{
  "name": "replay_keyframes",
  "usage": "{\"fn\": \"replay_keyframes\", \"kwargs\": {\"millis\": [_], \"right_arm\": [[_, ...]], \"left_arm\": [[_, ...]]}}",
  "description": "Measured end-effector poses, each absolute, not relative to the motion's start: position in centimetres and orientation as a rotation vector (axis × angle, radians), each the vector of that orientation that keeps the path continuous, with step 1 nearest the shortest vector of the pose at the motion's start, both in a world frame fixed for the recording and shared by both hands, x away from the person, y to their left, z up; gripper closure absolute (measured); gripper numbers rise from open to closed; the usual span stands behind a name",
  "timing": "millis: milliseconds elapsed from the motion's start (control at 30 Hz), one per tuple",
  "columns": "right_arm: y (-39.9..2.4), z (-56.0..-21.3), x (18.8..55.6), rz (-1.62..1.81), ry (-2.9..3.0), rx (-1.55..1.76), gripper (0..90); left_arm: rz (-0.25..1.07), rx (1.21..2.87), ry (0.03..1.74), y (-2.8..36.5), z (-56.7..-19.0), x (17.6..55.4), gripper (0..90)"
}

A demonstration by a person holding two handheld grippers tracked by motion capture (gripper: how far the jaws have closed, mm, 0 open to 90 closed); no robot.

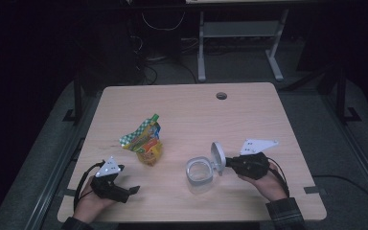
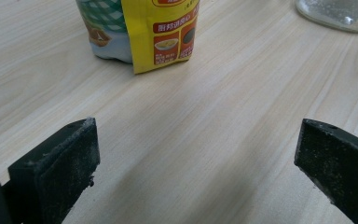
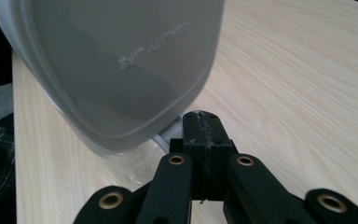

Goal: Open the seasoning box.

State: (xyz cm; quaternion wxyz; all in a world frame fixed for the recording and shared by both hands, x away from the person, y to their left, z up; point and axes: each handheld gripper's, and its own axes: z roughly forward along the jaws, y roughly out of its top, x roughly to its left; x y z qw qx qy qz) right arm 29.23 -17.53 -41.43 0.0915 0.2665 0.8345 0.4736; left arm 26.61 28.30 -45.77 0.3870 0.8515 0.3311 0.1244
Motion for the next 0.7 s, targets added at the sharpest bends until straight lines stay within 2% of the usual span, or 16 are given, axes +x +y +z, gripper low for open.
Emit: {"fn": "replay_keyframes", "kwargs": {"millis": [100,200,567,700], "right_arm": [[-18.0,-41.6,29.3,1.399,2.465,0.811,89.3],[-18.6,-41.8,29.3,1.413,2.430,0.860,83.9],[-21.3,-43.5,28.6,1.331,2.273,0.994,44.5],[-21.9,-44.6,28.2,1.293,2.258,1.038,34.1]], "left_arm": [[0.317,2.175,0.834,28.4,-45.7,26.7,0.0],[0.325,2.179,0.831,28.5,-45.6,26.7,0.0],[0.320,2.159,0.835,28.3,-45.5,26.4,0.0],[0.316,2.163,0.837,28.5,-45.5,26.4,0.0]]}}
